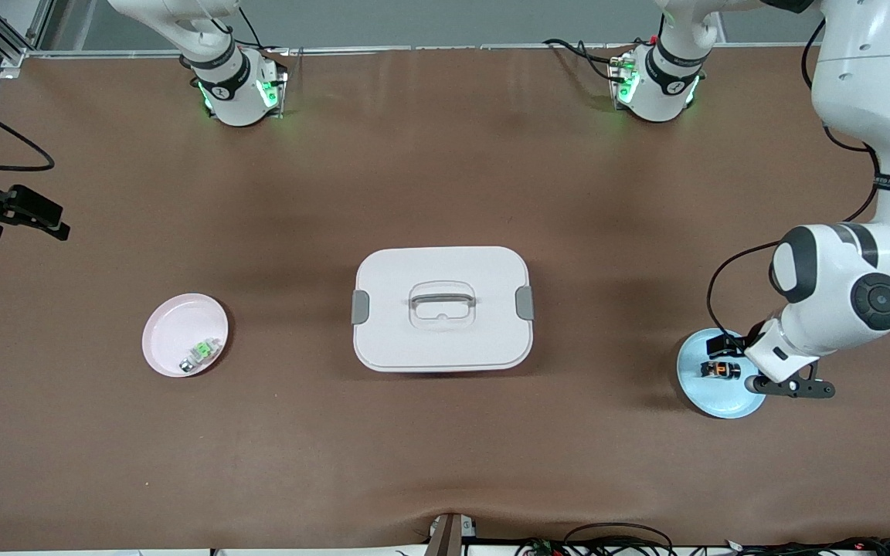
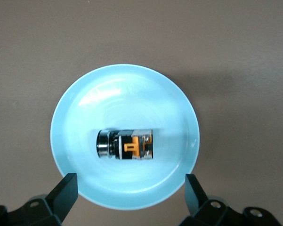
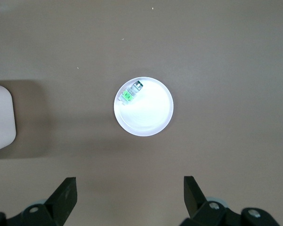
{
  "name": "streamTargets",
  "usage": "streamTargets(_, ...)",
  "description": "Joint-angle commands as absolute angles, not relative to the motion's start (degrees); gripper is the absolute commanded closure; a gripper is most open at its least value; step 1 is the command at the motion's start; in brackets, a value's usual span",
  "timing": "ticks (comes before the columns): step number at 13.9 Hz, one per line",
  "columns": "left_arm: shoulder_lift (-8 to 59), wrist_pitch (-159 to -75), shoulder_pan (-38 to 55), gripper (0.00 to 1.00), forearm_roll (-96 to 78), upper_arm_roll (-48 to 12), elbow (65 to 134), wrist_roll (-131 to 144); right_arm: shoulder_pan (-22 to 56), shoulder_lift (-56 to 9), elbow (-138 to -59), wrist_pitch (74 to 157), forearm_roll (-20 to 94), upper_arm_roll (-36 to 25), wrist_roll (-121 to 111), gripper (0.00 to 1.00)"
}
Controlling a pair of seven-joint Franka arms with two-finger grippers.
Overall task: Transfer orange switch to right arm and place
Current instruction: 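Close the left gripper on the black-orange switch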
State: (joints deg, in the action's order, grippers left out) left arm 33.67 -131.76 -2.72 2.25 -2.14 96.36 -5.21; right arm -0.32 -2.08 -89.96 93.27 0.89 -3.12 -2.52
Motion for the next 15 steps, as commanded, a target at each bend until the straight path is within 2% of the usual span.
streamTargets(1,35.2,-134.0,-2.9,0.00,3.0,-2.2,96.4,-5.4,-0.4,-1.0,-91.0,93.5,0.1,-3.0,-2.4,0.00)
streamTargets(15,39.8,-140.2,-3.6,0.00,2.9,-2.2,96.2,-5.0,-0.4,-1.0,-91.0,93.7,0.2,-3.1,-2.4,0.00)
